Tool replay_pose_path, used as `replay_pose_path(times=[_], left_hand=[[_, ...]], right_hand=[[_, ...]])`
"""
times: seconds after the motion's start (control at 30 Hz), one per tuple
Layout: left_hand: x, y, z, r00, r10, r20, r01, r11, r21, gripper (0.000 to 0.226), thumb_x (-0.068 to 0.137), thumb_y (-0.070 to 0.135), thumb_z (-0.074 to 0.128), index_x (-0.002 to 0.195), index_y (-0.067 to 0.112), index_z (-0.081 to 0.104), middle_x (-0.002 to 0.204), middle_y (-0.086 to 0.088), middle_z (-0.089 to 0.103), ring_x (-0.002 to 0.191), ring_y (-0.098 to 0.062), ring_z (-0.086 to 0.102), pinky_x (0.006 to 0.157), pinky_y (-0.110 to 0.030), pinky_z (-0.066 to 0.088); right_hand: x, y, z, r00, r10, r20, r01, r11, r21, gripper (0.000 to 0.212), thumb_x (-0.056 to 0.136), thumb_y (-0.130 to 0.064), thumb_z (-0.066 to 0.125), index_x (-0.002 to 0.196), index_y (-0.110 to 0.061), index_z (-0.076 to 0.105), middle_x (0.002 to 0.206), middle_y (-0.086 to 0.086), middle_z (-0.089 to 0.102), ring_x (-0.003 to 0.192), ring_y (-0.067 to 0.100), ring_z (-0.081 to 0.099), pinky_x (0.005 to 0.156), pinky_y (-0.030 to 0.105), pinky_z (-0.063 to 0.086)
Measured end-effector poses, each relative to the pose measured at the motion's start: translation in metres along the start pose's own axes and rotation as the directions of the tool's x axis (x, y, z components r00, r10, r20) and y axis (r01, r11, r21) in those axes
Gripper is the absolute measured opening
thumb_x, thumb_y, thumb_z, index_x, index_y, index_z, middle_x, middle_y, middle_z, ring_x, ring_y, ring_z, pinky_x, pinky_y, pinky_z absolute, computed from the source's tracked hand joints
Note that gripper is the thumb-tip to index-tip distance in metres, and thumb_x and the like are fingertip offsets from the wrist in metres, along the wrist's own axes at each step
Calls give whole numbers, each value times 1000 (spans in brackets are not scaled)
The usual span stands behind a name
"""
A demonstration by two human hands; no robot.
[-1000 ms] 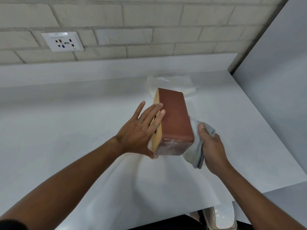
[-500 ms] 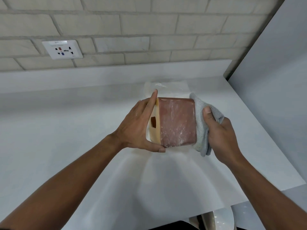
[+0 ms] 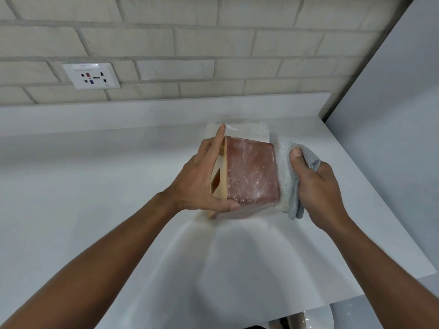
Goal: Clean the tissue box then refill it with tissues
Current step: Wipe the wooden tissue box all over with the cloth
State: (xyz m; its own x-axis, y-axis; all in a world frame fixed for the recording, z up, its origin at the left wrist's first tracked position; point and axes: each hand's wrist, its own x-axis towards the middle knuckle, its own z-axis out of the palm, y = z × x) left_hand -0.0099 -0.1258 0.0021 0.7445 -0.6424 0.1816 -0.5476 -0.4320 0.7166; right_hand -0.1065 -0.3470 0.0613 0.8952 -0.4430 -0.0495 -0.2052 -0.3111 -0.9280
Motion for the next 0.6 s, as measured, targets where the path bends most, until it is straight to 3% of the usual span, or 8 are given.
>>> replay_pose_path(times=[0.07, 0.13, 0.23, 0.37, 0.43, 0.53, 0.6], left_hand=[[0, 0, 2, 999, -42, 4, 42, 996, -74, 147, 48, 102, 64, 157, 56, -22, 157, 1, 32, 136, -30, 50, 111, -58, 47], [-2, -3, 5, 997, -73, 2, 72, 989, -127, 148, 47, 105, 61, 159, 52, -20, 157, 2, 34, 141, -27, 47, 114, -59, 44], [-5, -7, 10, 995, -95, -12, 91, 980, -177, 152, 48, 105, 61, 164, 42, -15, 158, 2, 35, 146, -22, 42, 117, -58, 40], [-3, -8, 11, 997, -76, -34, 68, 979, -194, 154, 48, 105, 61, 164, 39, -14, 166, 3, 27, 154, -23, 34, 121, -60, 36], [-2, -8, 12, 998, -39, -58, 26, 977, -213, 154, 48, 104, 61, 164, 40, -16, 173, 4, 15, 160, -21, 24, 124, -61, 30], [0, -7, 14, 997, -28, -66, 11, 969, -248, 154, 45, 102, 66, 160, 42, -18, 177, 5, 6, 163, -17, 14, 128, -60, 24], [0, -6, 18, 998, -47, -44, 33, 961, -273, 160, 44, 100, 70, 162, 35, -17, 175, 5, 11, 162, -16, 17, 129, -56, 23]], right_hand=[[7, -4, -1, 999, 5, -35, -5, 1000, -5, 62, 95, -60, 47, 91, 0, 62, 83, 26, 66, 69, 32, 64, 66, 39, 51], [13, -9, -1, 999, 7, -51, -6, 1000, 25, 59, 94, -61, 48, 92, -5, 65, 88, 22, 69, 80, 33, 68, 77, 43, 53], [17, -12, 2, 1000, -20, 19, 20, 1000, -10, 74, 85, -72, 47, 94, 1, 61, 88, 29, 64, 75, 34, 65, 80, 52, 52], [21, -11, 7, 998, -57, 28, 58, 998, -26, 54, 95, -58, 48, 90, -7, 66, 87, 17, 70, 83, 31, 68, 82, 46, 52], [26, -15, 7, 996, -90, -17, 89, 996, -25, 49, 97, -55, 48, 86, -11, 67, 80, 13, 70, 78, 32, 67, 75, 46, 52], [35, -21, 3, 984, -174, -24, 172, 981, -93, 34, 98, -53, 47, 71, -36, 60, 55, -10, 58, 54, 10, 55, 54, 28, 41], [35, -23, 3, 969, -210, 129, 239, 927, -288, 22, 99, -52, 44, 93, -48, 64, 63, -17, 63, 55, 0, 58, 57, 15, 42]])
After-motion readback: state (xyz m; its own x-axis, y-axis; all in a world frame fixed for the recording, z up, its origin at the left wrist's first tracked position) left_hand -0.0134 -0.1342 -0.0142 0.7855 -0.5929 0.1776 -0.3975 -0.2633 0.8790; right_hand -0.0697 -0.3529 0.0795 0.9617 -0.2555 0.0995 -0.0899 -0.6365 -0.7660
